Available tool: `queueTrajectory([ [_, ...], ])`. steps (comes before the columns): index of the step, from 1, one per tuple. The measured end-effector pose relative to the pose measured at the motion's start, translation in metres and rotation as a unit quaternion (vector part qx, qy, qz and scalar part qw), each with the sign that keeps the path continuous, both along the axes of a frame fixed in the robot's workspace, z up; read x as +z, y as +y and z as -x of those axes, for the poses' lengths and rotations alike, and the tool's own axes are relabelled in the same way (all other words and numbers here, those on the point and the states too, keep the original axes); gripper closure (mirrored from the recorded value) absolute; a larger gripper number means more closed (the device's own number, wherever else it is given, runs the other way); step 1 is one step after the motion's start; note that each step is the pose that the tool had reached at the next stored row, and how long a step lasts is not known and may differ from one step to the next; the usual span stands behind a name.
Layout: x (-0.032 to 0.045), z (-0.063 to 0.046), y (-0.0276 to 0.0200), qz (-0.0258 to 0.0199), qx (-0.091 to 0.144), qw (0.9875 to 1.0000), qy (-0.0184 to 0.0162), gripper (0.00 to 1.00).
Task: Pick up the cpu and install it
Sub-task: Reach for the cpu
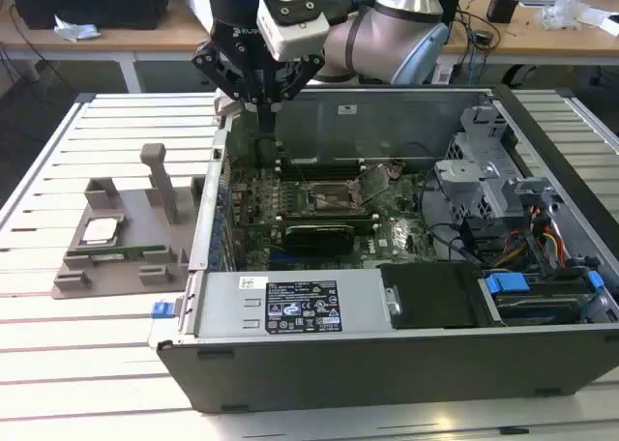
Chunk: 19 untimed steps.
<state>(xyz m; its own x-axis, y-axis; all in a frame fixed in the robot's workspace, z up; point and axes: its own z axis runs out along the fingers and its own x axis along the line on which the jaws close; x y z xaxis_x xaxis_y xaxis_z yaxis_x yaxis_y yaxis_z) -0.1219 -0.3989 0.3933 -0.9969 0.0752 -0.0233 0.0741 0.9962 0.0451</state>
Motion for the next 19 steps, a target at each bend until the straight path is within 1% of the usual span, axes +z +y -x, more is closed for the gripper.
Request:
queueTrajectory([
  [1,0.0,0.007,0.0,0.0,0.0,1.0,0.0,0.89],
  [2,0.0,0.018,0.0,0.0,0.0,1.0,-0.0001,0.89],
  [5,0.0,0.031,0.0,0.0,0.0,1.0,-0.0002,0.89],
  [6,0.0,0.037,0.0,0.0,0.0,1.0,-0.0002,0.89],
  [7,0.0,0.045,0.0,0.0,0.0,1.0,-0.0004,0.89],
  [12,0.0,0.067,0.0,0.0,0.0,1.0,-0.0005,0.89],
  [13,0.0,0.074,0.0,0.0,0.0,1.0,-0.0005,0.89],
  [19,0.0,0.091,0.0,0.0,0.0,1.0,-0.0005,0.89],
])
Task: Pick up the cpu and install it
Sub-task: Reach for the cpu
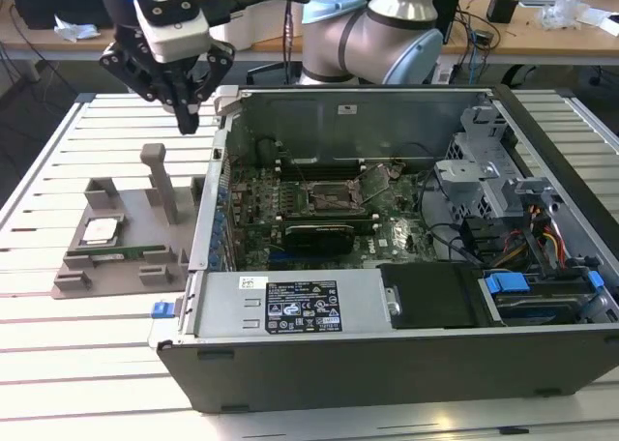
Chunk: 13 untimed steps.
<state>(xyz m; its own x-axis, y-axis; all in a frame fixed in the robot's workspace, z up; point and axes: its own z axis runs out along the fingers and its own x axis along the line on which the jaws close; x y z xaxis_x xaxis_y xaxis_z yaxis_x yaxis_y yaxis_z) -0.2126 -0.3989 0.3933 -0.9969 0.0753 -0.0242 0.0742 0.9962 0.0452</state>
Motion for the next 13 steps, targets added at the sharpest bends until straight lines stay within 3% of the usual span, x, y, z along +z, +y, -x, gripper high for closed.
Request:
queueTrajectory([
  [2,0.0,0.006,0.0,0.0,0.0,1.0,0.0,0.89],
  [4,0.0,0.024,0.0,0.0,0.0,1.0,0.0,0.89],
  [6,0.0,0.033,0.0,0.0,0.0,1.0,0.0,0.89],
  [13,0.0,0.048,0.0,0.0,0.0,1.0,0.0,0.89],
])
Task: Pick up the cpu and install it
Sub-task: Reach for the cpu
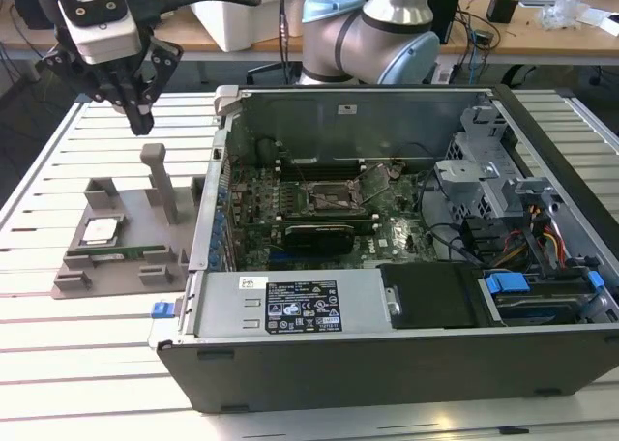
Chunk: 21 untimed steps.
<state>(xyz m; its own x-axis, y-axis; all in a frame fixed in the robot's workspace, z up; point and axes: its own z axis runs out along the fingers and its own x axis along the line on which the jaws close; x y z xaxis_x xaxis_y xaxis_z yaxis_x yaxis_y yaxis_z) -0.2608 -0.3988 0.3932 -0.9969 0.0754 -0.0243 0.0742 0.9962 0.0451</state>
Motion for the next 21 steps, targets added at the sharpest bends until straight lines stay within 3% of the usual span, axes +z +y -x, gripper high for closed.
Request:
queueTrajectory([
  [21,-0.0001,0.051,0.0,0.0,0.0,1.0,0.0,0.89],
])
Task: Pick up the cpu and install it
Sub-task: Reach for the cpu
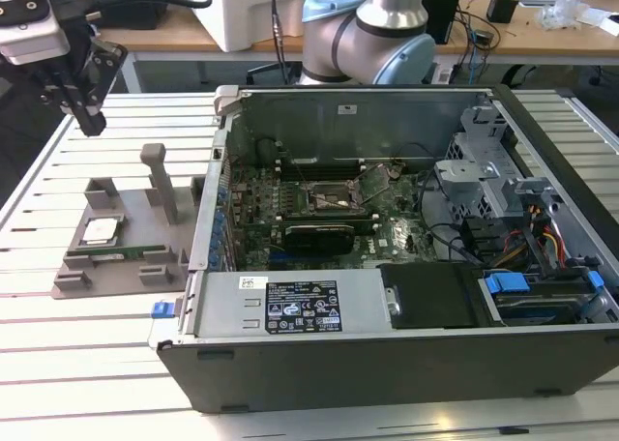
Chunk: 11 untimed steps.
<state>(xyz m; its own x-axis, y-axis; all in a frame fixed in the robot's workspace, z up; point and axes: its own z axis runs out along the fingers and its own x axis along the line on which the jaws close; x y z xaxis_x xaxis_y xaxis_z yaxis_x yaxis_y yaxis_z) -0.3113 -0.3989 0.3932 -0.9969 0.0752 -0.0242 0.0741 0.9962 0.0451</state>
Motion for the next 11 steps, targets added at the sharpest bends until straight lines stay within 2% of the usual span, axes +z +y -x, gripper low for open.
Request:
queueTrajectory([
  [5,0.0,0.013,0.0,0.0,0.0,1.0,0.0,0.89],
  [8,0.0,0.027,0.0,0.0,0.0,1.0,0.0,0.89],
  [11,-0.0001,0.035,0.0,0.0,0.0,1.0,0.0,0.89],
])
